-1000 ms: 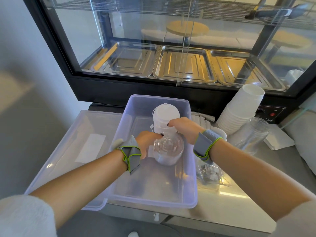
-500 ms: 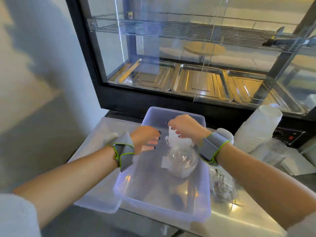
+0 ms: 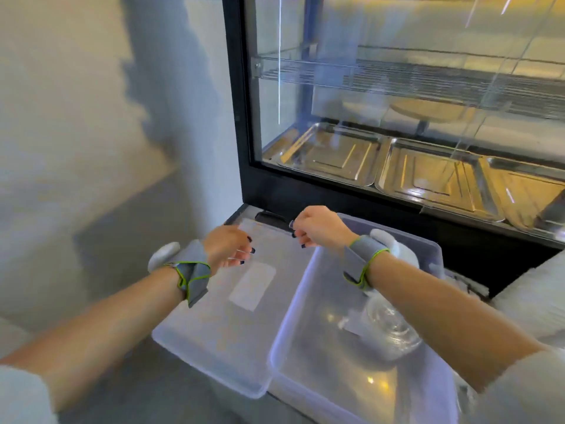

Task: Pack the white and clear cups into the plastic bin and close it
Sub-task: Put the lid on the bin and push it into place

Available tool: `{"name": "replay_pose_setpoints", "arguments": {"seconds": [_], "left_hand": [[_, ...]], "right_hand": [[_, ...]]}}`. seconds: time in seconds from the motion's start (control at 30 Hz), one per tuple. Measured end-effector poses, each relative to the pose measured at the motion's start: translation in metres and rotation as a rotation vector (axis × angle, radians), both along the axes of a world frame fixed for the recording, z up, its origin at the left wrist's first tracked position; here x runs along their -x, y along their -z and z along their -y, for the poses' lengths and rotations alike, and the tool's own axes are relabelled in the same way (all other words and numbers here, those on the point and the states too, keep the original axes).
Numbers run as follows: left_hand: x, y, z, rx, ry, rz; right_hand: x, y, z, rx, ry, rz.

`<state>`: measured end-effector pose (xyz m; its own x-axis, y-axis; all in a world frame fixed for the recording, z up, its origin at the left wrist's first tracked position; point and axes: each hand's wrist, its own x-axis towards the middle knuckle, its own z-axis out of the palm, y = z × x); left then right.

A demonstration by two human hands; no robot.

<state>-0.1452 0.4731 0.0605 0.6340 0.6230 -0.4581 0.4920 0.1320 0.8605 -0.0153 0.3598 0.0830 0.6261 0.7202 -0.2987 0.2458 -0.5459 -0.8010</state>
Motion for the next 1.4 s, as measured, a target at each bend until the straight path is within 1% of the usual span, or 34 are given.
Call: {"name": "replay_pose_setpoints", "arguments": {"seconds": [0.1,0.17,0.23,0.3,0.43,0.57,0.67,0.87,1.03,1.13,1.2,1.3,1.4], "left_hand": [[0.005,0.018,-0.023,-0.158,0.047,-0.095],[0.005,0.032,-0.039,-0.341,0.069,-0.223],[0.002,0.042,-0.048,-0.491,0.093,-0.342],[-0.001,0.052,-0.061,-0.533,0.092,-0.429],[-0.008,0.076,-0.081,-0.488,0.148,-0.466],[-0.016,0.096,-0.095,-0.443,0.197,-0.485],[-0.021,0.103,-0.1,-0.401,0.227,-0.482],[-0.025,0.113,-0.106,-0.343,0.212,-0.55],[-0.026,0.121,-0.11,-0.266,0.207,-0.559],[-0.027,0.119,-0.111,-0.313,0.228,-0.569],[-0.027,0.116,-0.112,-0.347,0.26,-0.539],[-0.025,0.113,-0.116,-0.346,0.286,-0.445],[-0.023,0.103,-0.114,-0.388,0.294,-0.409]], "right_hand": [[-0.005,0.007,-0.022,0.14,-0.111,0.201],[-0.014,0.012,-0.039,0.232,-0.182,0.303],[-0.023,0.02,-0.052,0.291,-0.218,0.374],[-0.034,0.032,-0.069,0.369,-0.257,0.396],[-0.049,0.056,-0.091,0.515,-0.351,0.429],[-0.058,0.073,-0.105,0.61,-0.391,0.471],[-0.061,0.081,-0.111,0.688,-0.411,0.465],[-0.065,0.096,-0.117,0.83,-0.426,0.435],[-0.064,0.101,-0.121,0.846,-0.379,0.455],[-0.064,0.101,-0.122,0.872,-0.376,0.423],[-0.062,0.099,-0.122,0.871,-0.374,0.423],[-0.059,0.095,-0.12,0.818,-0.374,0.4],[-0.054,0.085,-0.116,0.73,-0.388,0.362]]}}
